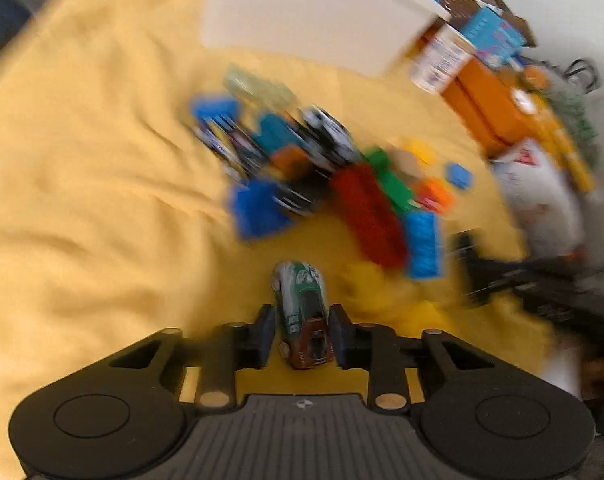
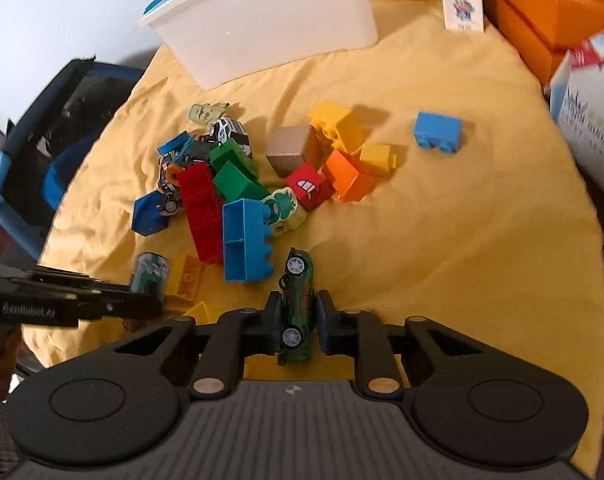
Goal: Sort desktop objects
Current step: 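Grasp the green toy car with the right tool while the left tool grasps the red-green car, then carry both cars over the white bin and open both tools to drop them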
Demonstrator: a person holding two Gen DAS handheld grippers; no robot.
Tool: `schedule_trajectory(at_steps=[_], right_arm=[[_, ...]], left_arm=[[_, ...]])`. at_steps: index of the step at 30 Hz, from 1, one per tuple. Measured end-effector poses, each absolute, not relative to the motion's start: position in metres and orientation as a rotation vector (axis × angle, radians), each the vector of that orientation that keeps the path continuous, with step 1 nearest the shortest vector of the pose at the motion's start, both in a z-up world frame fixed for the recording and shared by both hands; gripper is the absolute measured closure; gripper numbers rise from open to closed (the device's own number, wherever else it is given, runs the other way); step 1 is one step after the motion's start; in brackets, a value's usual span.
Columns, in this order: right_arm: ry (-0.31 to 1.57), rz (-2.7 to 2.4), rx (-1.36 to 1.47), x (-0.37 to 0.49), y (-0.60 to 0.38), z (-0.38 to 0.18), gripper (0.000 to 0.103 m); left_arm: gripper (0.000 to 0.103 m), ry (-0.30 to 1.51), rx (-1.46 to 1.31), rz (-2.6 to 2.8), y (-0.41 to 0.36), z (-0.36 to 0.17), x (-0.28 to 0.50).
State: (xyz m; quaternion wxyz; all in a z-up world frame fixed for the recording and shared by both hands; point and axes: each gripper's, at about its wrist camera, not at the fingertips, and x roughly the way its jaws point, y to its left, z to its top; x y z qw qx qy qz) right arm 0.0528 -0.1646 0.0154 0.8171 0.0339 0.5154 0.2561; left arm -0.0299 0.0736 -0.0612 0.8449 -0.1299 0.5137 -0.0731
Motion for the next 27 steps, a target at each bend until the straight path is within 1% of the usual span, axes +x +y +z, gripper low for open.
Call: schedule_trajectory(at_steps=[1,3,5,6,8,10,11,12,13,14,18,20,21,22,27], right_arm=[[1.066,0.525,0.014,0.050,-0.162,0.021,0.083],[0.952,0.473,-0.155,0.041,-0.156,0.035,0.083],[0.839,0.431,-0.325,0.034,-0.148,0.044,0.083],[0.799,0.423,-0.402,0.031,-0.143,0.044,0.083],[0.753,0.413,-0.512,0.028,-0.134,0.037,0.081],[0.769,0.440,-0.559,0.025,-0.128,0.027,0.072],[0.787,0.466,-0.577,0.023,-0.125,0.023,0.070],[0.796,0.498,-0.602,0.019,-0.121,0.019,0.060],[0.785,0.532,-0.619,0.013,-0.118,0.020,0.056],[0.787,0.580,-0.604,0.009,-0.117,0.023,0.057],[0.858,0.635,-0.322,0.022,-0.137,0.041,0.056],[0.829,0.588,-0.280,0.028,-0.146,0.045,0.056],[0.820,0.561,-0.264,0.031,-0.149,0.045,0.056],[0.824,0.531,-0.245,0.034,-0.154,0.046,0.056],[0.897,0.515,-0.163,0.048,-0.161,0.037,0.056]], left_arm=[[0.055,1.058,-0.214,-0.122,0.071,-0.054,-0.034],[0.055,1.032,-0.132,-0.097,0.066,-0.045,-0.042],[0.053,1.048,-0.099,-0.143,0.056,-0.042,-0.043],[0.051,1.051,-0.062,-0.162,0.048,-0.043,-0.043],[0.051,1.054,0.057,-0.157,0.030,-0.045,-0.042],[0.051,1.061,0.110,-0.137,0.026,-0.047,-0.043],[0.051,1.065,0.105,-0.141,0.026,-0.048,-0.042],[0.051,1.069,0.097,-0.143,0.024,-0.050,-0.041],[0.051,1.070,0.093,-0.139,0.025,-0.050,-0.039],[0.051,1.069,0.097,-0.130,0.023,-0.052,-0.038],[0.051,1.083,0.066,-0.107,0.019,-0.058,-0.035],[0.055,1.093,0.052,-0.092,0.019,-0.061,-0.033],[0.062,1.097,0.046,-0.086,0.019,-0.063,-0.032],[0.064,1.098,0.039,-0.090,0.020,-0.065,-0.032],[0.065,1.079,0.047,-0.095,0.018,-0.067,-0.034]])
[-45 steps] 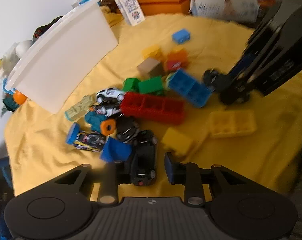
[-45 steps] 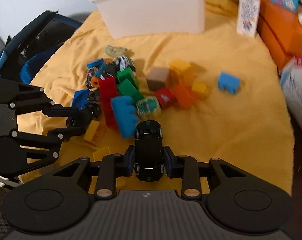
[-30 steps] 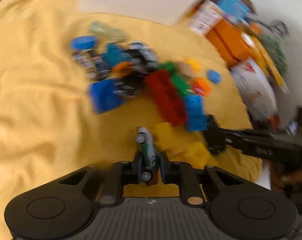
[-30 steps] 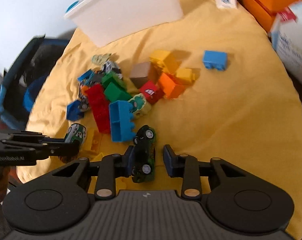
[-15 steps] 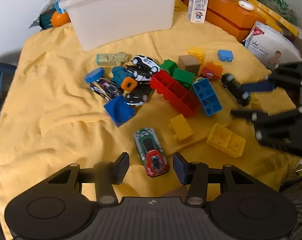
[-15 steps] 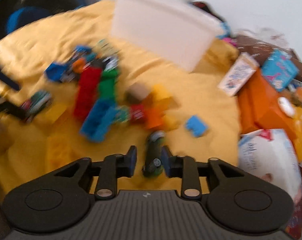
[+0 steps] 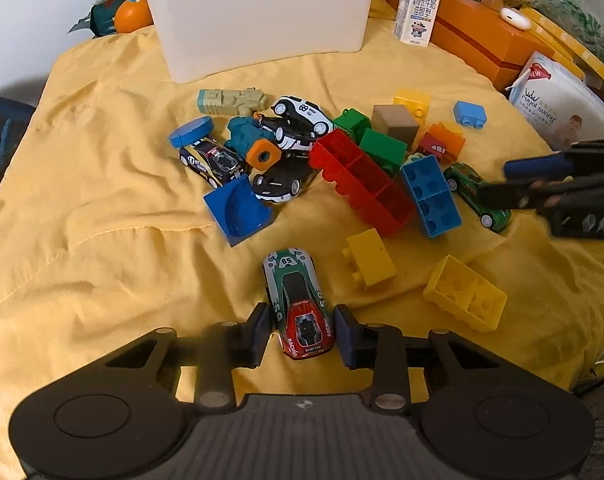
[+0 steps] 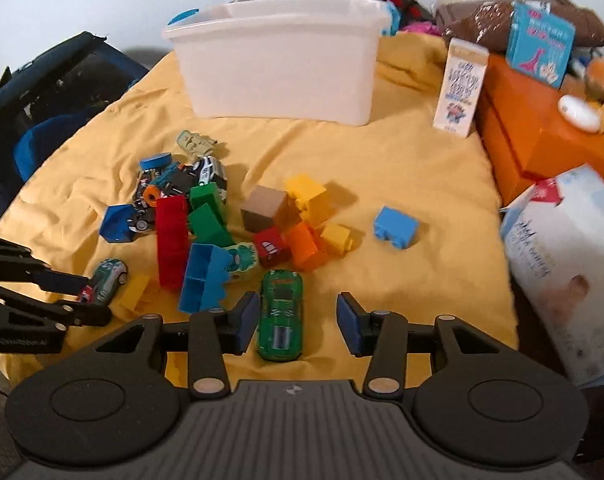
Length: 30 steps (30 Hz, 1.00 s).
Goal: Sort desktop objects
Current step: 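Carry both cars over the white bin and open both tools to drop them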
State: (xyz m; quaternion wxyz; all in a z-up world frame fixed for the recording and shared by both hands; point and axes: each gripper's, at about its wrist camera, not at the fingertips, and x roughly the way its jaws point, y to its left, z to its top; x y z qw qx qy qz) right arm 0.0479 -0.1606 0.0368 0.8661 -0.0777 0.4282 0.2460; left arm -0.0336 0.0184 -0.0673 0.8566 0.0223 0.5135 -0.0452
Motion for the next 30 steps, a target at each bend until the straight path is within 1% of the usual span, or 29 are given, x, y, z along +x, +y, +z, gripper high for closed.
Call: schedule_trajectory(at_steps=[3,5,10,17,23,28,30], right_arm=[[0.899,0.553,-0.196,0.045,-0.150,0.024,0.055],[0.944,0.539,-0.266,0.042,-0.143,0.009,0.070],[0.956,0.570,-0.268,0.030,-0.151,0.018,0.070],[0.896,0.574,-0.209,0.027,-0.163,0.058,0.070],[0.795,0.576,-0.216,0.057,-0.153,0.087,0.070],[0.652,0.560,-0.225,0.112,-0.139,0.135,0.070],[0.584,0.551,-0.224,0.138,-0.129,0.157,0.070]], left_arm=[[0.069,1.083,0.043,-0.096,0.020,-0.065,-0.036],[0.070,1.079,0.033,-0.096,0.023,-0.060,-0.039],[0.070,0.980,0.015,-0.066,0.031,-0.022,-0.050],[0.070,0.808,-0.075,-0.059,0.043,0.033,-0.043],[0.070,0.676,0.019,-0.043,0.056,0.074,0.014],[0.070,0.562,0.175,-0.021,0.053,0.113,0.093],[0.069,0.541,0.185,-0.007,0.053,0.124,0.128]])
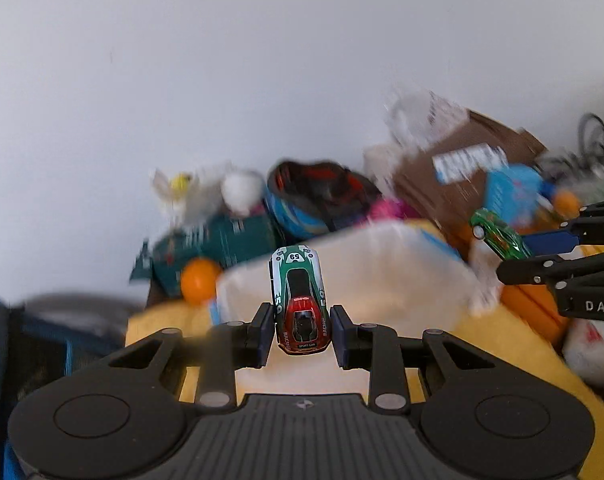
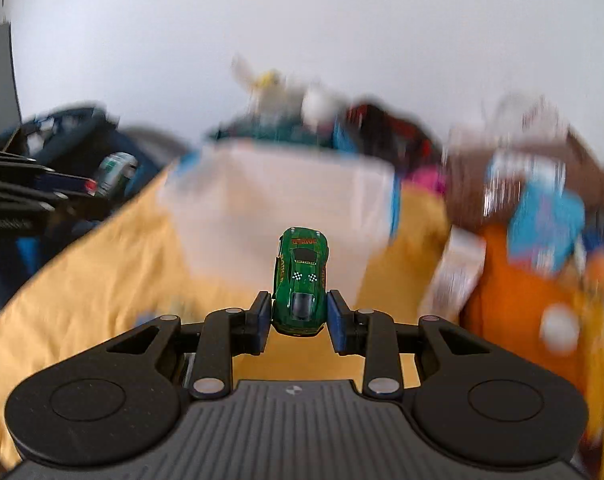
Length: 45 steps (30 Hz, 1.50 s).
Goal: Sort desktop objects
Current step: 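Carry both cars over the white bin and open both tools to drop them, then grasp the blue brick with the right tool while the left tool grasps the red brick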
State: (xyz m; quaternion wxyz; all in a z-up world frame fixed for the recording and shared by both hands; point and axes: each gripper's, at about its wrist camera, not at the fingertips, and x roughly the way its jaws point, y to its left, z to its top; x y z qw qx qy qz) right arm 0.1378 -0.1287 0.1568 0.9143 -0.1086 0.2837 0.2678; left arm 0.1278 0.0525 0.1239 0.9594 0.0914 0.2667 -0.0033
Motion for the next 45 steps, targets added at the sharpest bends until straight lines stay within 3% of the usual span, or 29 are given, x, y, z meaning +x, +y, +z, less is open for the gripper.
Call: schedule_trajectory(at_steps=[2,4,6,13,20,23,24,25,29,38,40,45], right_arm=[[0.520,0.514,-0.235,0.161,-0.117,0.173,0.070],[0.497,0.478,-0.211,0.189,-0.105,0.184,0.066],[0.481,0.461,-0.203,0.210,-0.095,0.186,0.051],[0.482,0.593,-0.191,0.175,-0.120,0.171,0.051],[0.632,0.615,-0.223,0.126,-0.134,0.125,0.051],[0.711,0.633,-0.256,0.093,-0.130,0.099,0.059],[0.743,0.641,-0.268,0.081,-0.126,0.090,0.069],[0.776,0.647,-0.283,0.070,-0.122,0.081,0.072],[0.876,0.648,-0.300,0.043,-0.111,0.051,0.072],[1.084,0.595,0.120,0.074,-0.143,0.013,0.072],[1.114,0.631,0.170,0.073,-0.149,0.004,0.085],[1.105,0.648,0.190,0.061,-0.161,0.013,0.085]], left_arm=[[0.068,0.510,0.229,0.036,0.050,0.127,0.155],[0.056,0.501,0.274,0.080,0.046,0.124,0.165],[0.055,0.548,0.222,0.063,0.049,0.121,0.158],[0.051,0.706,0.148,-0.080,0.068,0.070,0.079],[0.051,0.851,0.147,-0.089,0.064,0.007,0.010],[0.051,0.845,0.159,-0.084,0.050,-0.002,-0.011],[0.051,0.839,0.152,-0.084,0.047,-0.002,-0.013],[0.051,0.832,0.140,-0.082,0.044,-0.003,-0.016],[0.051,0.846,0.044,-0.122,0.044,-0.006,-0.017],[0.051,0.978,-0.285,-0.200,0.060,-0.037,0.003],[0.053,0.995,-0.310,-0.193,0.059,-0.044,0.009],[0.053,0.997,-0.395,-0.235,0.049,-0.052,0.025]])
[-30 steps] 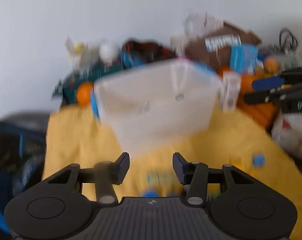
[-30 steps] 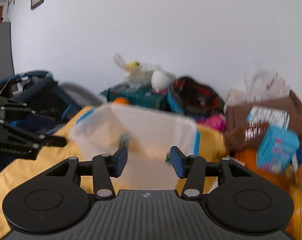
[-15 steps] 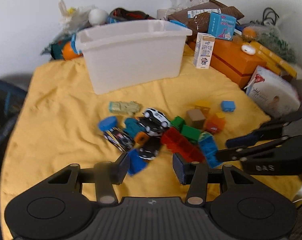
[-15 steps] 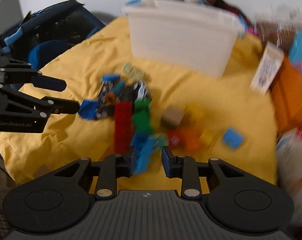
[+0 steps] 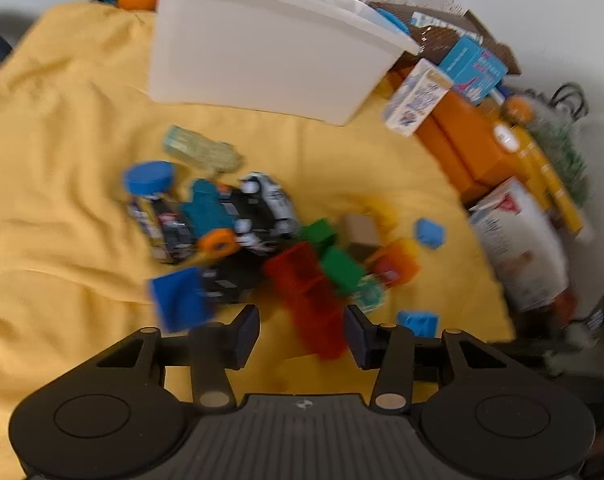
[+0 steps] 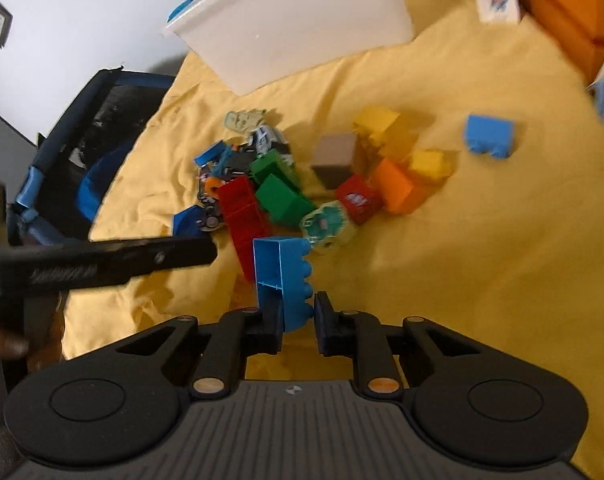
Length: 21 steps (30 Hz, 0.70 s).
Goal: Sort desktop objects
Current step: 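Grasp the blue brick with the right tool while the left tool grasps the red brick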
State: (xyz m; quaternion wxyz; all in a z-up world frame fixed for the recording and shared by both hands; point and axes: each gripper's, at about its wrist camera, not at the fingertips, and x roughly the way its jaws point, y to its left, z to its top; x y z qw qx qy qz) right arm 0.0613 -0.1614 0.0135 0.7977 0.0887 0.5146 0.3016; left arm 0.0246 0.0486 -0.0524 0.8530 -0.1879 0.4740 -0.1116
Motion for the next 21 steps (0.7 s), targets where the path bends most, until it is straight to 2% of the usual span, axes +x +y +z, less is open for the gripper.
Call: schedule_trajectory(at_steps=[2,4,7,10,15,19,21], right_arm=[[1.096,0.601,0.156,0.058,-0.168,0.017,0.085],[1.098,0.576,0.159,0.057,-0.176,0.017,0.085],[1.106,0.559,0.160,0.054,-0.183,0.014,0.085],[1.095,0.555,0.140,0.051,-0.184,0.014,0.085],[1.035,0.526,0.014,0.049,-0.177,0.021,0.085],[0.930,0.490,-0.314,0.041,-0.153,0.025,0.085],[0.846,0.466,-0.489,0.036,-0.141,0.026,0.085]], left_arm=[[0.054,1.006,-0.471,-0.273,0.047,-0.062,0.033],[0.067,1.013,-0.533,-0.274,0.048,-0.076,0.041],[0.069,1.022,-0.584,-0.263,0.049,-0.081,0.042],[0.073,0.987,-0.256,-0.223,0.029,-0.051,0.028],[0.073,0.907,0.223,-0.121,0.011,-0.011,-0.006],[0.073,0.873,0.564,-0.015,0.009,-0.017,-0.027],[0.073,0.934,0.710,-0.006,0.004,-0.038,-0.030]])
